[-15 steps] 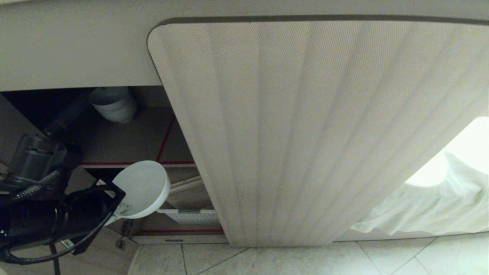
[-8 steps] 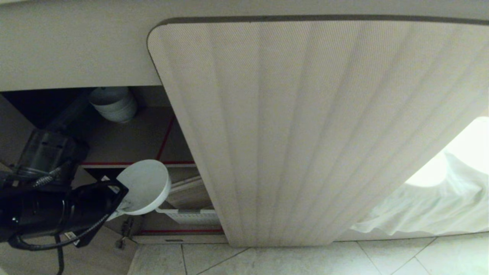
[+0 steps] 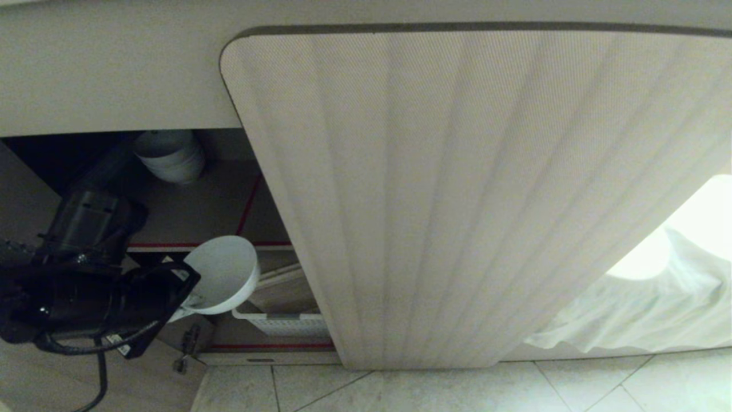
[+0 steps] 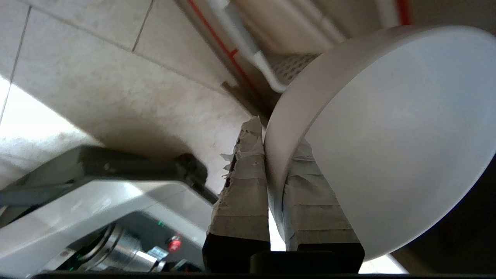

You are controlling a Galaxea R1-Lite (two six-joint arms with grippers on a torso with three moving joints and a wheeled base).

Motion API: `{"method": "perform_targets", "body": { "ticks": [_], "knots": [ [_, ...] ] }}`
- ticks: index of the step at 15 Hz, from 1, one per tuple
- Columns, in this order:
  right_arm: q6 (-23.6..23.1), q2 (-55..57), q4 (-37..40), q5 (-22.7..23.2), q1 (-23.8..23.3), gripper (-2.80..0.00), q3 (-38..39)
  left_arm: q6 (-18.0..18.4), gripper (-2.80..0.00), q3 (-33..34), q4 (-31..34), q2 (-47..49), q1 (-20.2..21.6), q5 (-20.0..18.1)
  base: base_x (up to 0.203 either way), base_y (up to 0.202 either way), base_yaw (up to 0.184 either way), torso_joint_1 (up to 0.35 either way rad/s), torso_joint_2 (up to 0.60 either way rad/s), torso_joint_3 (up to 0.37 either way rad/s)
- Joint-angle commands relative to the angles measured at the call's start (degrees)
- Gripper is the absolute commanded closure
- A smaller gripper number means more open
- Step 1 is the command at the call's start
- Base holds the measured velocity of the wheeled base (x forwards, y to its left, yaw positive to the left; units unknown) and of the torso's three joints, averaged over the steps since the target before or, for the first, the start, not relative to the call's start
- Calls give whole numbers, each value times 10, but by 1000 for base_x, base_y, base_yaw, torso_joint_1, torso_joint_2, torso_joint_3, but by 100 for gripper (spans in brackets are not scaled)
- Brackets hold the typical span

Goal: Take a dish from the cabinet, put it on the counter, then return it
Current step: Put it back into the cabinet

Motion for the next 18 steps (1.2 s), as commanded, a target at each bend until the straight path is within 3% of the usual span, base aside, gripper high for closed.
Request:
{"method": "perform_targets", "body": {
  "ticks": [1,3,18],
  "knots": [
    [0,0,0,0,1,0,0,-3,0,-13,2,15,7,0,0,0,0,0,0,0],
    [0,0,0,0,0,0,0,17,0,-23,1,18,8,-8,0,0,0,0,0,0],
    [0,0,0,0,1,0,0,18,0,-85,0,73,49,-35,0,0,0,0,0,0]
  ]
}}
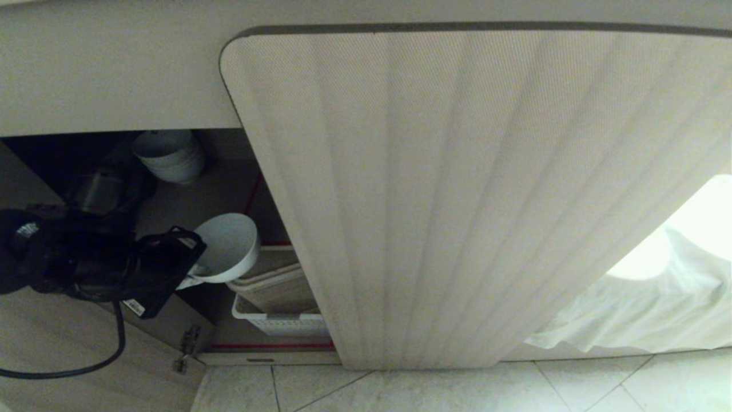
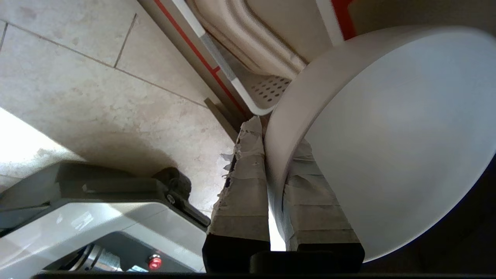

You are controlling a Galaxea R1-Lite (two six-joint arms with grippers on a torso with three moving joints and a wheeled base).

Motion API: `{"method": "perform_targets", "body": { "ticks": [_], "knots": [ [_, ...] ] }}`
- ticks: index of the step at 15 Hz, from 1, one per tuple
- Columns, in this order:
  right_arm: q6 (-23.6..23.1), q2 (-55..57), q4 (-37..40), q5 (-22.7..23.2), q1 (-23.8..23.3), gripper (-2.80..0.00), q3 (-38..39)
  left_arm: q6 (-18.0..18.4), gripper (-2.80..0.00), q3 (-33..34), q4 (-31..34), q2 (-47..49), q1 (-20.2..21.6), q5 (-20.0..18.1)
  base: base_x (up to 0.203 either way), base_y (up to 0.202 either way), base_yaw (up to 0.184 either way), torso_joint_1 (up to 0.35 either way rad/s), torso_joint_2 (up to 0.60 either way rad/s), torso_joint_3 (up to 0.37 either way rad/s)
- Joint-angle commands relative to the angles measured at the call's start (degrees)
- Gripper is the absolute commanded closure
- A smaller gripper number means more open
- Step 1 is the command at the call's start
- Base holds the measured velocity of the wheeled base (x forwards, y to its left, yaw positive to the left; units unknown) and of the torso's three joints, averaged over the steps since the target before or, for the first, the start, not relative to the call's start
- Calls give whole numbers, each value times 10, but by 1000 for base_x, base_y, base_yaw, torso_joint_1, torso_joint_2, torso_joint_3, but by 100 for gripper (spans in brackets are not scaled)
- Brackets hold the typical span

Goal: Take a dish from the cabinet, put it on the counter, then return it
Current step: Put it back into the cabinet

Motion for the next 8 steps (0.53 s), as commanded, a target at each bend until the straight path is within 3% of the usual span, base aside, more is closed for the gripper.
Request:
{"method": "perform_targets", "body": {
  "ticks": [1,8],
  "knots": [
    [0,0,0,0,0,0,0,-4,0,-8,1,8,2,0,0,0,0,0,0,0],
    [0,0,0,0,1,0,0,-2,0,-39,1,31,10,0,0,0,0,0,0,0]
  ]
}}
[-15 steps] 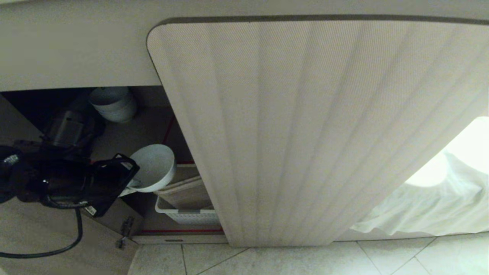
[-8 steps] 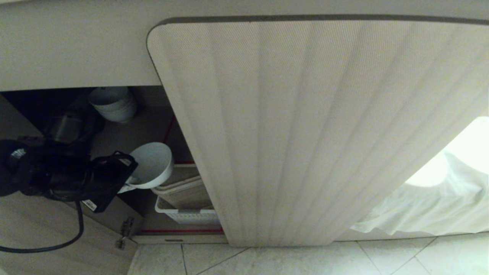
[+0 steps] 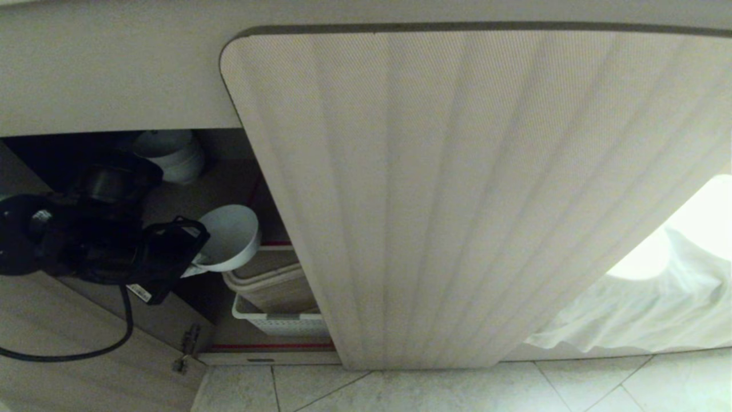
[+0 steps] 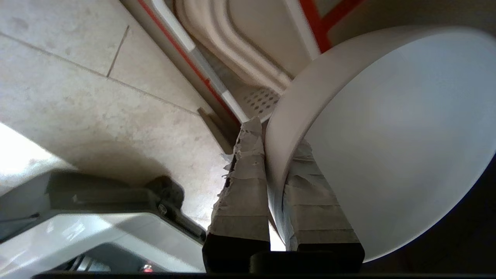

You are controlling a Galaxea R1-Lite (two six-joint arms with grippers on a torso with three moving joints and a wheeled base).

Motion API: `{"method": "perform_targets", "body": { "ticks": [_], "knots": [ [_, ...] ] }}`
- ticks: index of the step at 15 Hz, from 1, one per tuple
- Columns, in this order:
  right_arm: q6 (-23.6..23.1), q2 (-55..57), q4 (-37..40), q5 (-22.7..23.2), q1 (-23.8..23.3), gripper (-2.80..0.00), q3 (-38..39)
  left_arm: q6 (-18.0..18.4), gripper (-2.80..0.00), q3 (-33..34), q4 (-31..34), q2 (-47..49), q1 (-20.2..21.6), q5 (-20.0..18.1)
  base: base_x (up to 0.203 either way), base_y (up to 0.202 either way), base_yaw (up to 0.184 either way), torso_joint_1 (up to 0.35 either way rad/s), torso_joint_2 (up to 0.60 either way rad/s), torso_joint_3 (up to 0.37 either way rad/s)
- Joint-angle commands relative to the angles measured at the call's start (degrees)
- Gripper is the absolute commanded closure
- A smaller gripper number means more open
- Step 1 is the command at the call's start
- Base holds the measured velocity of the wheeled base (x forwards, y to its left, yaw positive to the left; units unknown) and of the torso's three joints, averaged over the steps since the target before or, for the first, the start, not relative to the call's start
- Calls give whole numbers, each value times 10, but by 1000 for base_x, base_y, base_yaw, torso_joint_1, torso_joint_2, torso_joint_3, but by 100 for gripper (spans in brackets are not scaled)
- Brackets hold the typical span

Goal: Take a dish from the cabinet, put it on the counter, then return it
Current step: Put it back into the cabinet

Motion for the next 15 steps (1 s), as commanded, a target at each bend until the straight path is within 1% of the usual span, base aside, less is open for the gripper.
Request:
{"method": "perform_targets", "body": {
  "ticks": [1,3,6,15],
  "knots": [
    [0,0,0,0,0,0,0,-4,0,-4,0,7,2,1,0,0,0,0,0,0],
    [0,0,0,0,0,0,0,-1,0,-11,0,15,6,2,0,0,0,0,0,0],
    [0,0,0,0,0,0,0,13,0,-30,0,23,11,2,0,0,0,0,0,0],
    [0,0,0,0,0,0,0,14,0,-62,1,45,12,2,0,0,0,0,0,0]
  ]
}}
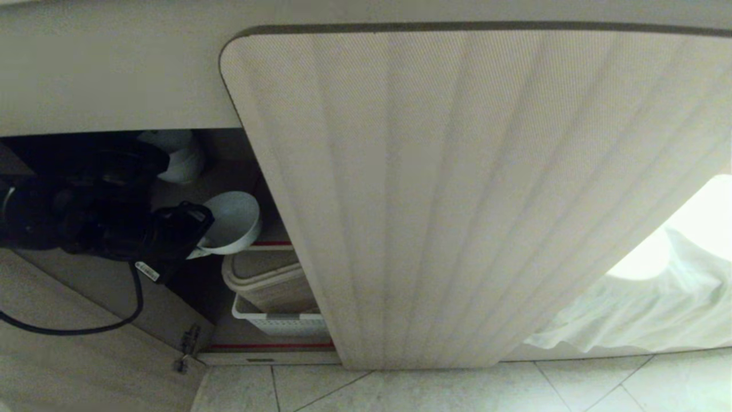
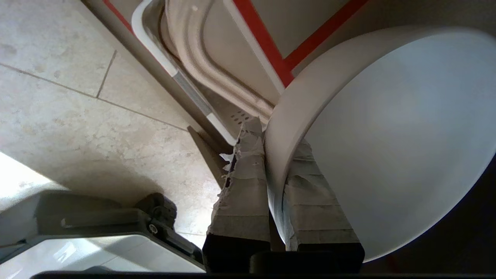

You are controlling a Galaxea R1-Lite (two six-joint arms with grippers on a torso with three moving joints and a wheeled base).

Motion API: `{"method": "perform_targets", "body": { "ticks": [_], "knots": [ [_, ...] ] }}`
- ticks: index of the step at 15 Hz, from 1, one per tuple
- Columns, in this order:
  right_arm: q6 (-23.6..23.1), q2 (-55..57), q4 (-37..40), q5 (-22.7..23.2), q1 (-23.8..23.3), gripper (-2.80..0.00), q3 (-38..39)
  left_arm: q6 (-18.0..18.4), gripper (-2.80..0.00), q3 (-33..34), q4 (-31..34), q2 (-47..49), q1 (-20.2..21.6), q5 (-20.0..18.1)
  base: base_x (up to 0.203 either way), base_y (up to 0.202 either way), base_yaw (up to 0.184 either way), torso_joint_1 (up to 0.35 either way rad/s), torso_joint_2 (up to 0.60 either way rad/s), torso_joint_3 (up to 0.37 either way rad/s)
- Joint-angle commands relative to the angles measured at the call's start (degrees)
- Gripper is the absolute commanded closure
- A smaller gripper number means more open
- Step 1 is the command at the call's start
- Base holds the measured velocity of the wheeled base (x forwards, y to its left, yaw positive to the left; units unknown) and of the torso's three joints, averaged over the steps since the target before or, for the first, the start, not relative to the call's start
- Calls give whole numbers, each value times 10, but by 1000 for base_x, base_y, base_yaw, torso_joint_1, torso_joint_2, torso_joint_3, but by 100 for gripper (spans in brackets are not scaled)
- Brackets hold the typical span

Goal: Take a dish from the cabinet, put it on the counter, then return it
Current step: Put it back into the cabinet

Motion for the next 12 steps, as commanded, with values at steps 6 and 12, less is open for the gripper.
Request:
{"method": "perform_targets", "body": {
  "ticks": [6,12],
  "knots": [
    [0,0,0,0,0,0,0,-5,0,-26,5,21,4,-1,0,0,0,0,0,0],
    [0,0,0,0,0,0,0,-6,0,-30,4,34,4,-1,0,0,0,0,0,0]
  ]
}}
